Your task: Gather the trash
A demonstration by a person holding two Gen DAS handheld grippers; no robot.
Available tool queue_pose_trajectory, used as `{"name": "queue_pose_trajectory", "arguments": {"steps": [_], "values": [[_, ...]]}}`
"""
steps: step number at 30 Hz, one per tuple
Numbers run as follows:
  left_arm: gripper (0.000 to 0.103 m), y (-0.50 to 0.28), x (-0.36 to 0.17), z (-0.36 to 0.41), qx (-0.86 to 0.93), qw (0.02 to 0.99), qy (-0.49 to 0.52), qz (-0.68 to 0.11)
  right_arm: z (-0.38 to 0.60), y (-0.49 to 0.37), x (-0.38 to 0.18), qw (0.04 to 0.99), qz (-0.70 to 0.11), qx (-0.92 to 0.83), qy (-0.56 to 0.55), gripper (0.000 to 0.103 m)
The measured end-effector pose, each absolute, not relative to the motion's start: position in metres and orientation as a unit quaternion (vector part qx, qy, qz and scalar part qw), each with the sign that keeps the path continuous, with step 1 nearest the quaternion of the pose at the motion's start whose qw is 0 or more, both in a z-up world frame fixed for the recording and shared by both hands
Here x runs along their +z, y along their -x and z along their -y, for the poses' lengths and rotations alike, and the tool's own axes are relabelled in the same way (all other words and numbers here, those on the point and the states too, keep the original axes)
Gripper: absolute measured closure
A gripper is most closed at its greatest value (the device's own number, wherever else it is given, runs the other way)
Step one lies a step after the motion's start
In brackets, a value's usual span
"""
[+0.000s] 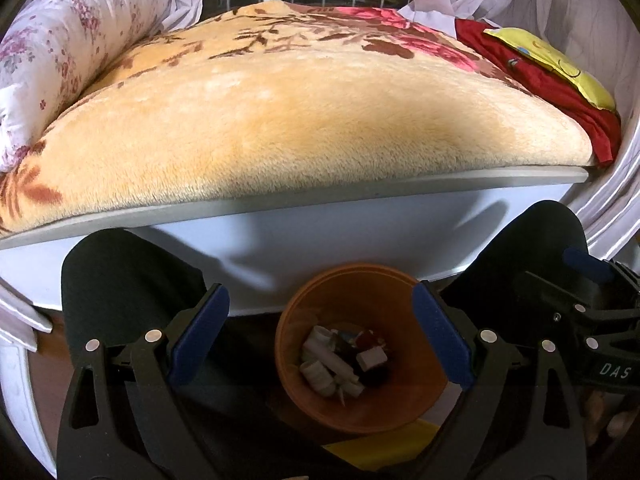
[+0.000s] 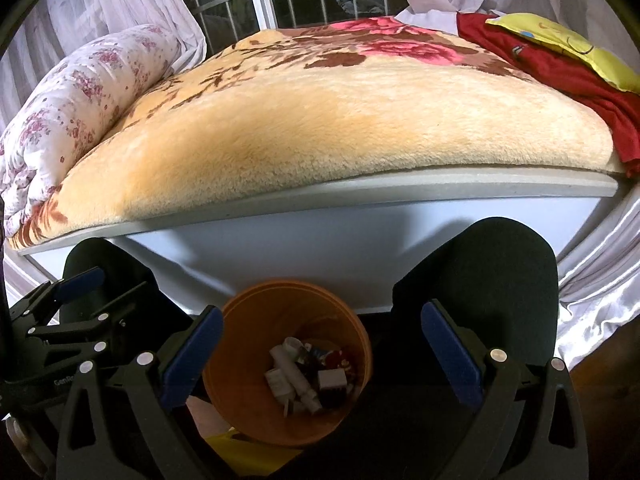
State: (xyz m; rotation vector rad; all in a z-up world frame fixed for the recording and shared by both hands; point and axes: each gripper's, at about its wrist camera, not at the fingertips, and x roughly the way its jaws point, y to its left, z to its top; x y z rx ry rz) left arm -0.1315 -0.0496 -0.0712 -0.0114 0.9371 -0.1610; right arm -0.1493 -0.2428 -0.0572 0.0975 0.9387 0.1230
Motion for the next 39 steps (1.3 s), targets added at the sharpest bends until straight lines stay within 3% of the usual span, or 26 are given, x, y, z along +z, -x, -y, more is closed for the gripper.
{"name": "queue_pose_trajectory", "arguments": {"steps": [28, 39], "values": [[0.013, 0.1333, -0.0698, 0.0477, -0.071, 0.893, 0.017, -0.444, 0.2435, 0.1505, -0.0595, 0.886, -0.457, 0.057, -0.051, 0.005], [0.008, 0.1376, -0.0656, 0.0485, -0.055, 0.902, 0.010, -0.428, 0.2465, 0.1494, -0.0602, 0.885, -0.458, 0.056, -0.057, 0.005]]}}
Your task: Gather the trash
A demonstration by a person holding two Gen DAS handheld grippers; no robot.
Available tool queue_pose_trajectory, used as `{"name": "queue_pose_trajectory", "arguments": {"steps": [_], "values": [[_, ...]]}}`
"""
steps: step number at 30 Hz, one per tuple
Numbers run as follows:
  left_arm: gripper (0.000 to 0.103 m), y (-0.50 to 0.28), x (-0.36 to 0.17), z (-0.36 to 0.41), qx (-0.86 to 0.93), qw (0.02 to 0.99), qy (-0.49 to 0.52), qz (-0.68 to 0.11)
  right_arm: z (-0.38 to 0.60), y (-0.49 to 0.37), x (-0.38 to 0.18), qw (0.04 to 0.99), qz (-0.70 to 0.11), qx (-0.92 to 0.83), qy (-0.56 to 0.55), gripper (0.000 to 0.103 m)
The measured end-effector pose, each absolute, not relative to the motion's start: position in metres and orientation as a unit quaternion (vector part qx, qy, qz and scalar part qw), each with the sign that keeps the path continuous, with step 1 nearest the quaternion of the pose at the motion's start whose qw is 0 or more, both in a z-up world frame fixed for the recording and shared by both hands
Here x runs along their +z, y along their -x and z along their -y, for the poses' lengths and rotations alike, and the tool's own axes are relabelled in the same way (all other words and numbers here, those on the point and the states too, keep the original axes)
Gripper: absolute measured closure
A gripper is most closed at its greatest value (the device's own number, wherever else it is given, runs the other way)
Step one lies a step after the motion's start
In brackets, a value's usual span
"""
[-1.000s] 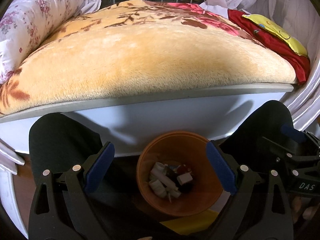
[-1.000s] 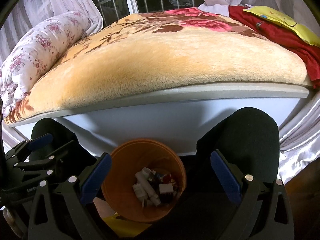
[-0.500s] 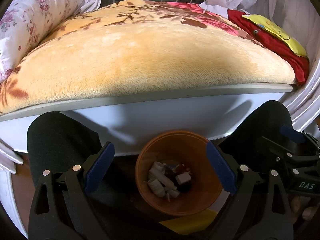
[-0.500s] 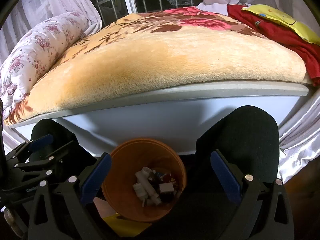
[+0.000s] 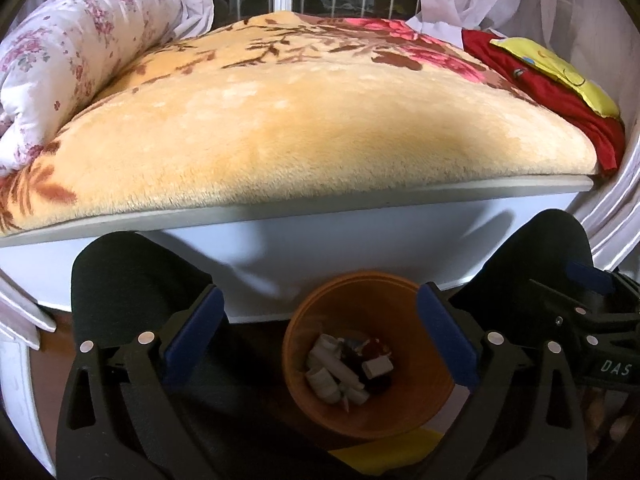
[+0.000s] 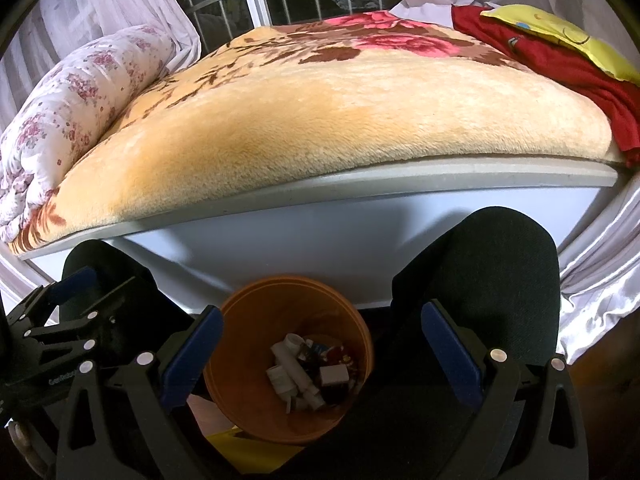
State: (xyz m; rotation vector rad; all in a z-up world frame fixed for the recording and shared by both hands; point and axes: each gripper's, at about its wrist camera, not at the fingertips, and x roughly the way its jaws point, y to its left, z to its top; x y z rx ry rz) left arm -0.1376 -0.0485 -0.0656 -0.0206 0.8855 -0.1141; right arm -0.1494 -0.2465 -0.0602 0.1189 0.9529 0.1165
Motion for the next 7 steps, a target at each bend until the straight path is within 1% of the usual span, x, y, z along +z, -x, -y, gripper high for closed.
{"name": "queue_pose_trajectory", "arguments": {"steps": [7], "values": [[0.008, 0.1363, -0.0679, 0.0446, -0.062, 0.898, 0.025, -0.435, 0.2474, 0.1502, -0.0607, 0.885, -0.459, 0.054, -0.063, 0.005]]}}
